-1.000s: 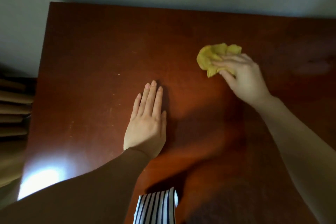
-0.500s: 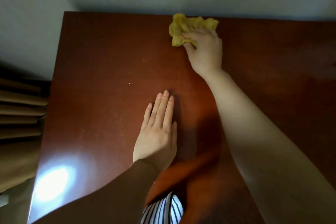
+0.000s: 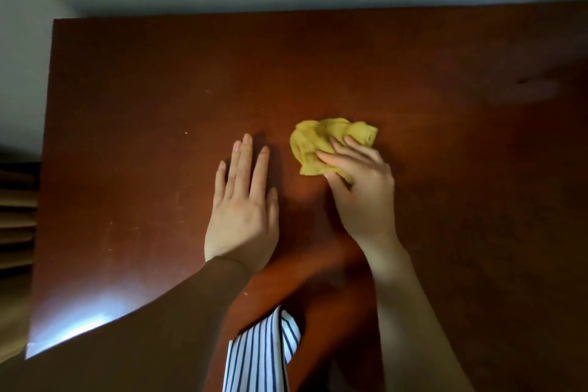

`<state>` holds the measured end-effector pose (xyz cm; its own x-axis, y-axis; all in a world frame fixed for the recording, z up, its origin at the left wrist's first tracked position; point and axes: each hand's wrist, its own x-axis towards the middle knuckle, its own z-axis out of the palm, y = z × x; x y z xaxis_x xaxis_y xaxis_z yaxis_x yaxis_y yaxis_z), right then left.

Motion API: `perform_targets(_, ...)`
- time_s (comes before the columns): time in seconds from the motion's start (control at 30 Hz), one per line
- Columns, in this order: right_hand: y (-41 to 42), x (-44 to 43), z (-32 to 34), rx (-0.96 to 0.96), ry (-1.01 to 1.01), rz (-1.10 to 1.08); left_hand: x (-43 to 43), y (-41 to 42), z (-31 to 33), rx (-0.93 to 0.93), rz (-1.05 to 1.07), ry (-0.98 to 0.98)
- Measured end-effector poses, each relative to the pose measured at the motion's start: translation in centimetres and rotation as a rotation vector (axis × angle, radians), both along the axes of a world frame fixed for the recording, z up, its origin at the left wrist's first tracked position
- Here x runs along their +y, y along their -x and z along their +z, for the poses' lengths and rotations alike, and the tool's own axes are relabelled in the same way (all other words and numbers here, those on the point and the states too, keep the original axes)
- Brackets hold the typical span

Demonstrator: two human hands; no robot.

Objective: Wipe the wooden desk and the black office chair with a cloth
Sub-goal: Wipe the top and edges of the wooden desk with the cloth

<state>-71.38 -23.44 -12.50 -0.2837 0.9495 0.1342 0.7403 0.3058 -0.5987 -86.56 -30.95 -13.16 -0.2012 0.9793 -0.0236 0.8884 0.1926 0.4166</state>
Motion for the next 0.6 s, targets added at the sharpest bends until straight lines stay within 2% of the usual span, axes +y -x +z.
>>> perform_targets(0.13,-4.3,-0.4,0.2,0.021,-0.09,-0.282,0.0,-0.1,0.2,-0.002,0.003,0.005)
perform_targets(0.23,-6.6,1.9,0.7,-0.007,-0.042,-0.472,0.0,-0.2,0.3,-0.022,0.002,0.004)
perform_targets(0.47,-6.7,12.1,0.8,-0.069,-0.003,-0.704,-0.1,-0.3,0.2,-0.032,-0.005,-0.01)
perform_targets(0.6,-4.7,17.1,0.8,-0.118,0.023,-0.734,0.0,-0.3,0.0,-0.019,-0.008,-0.005)
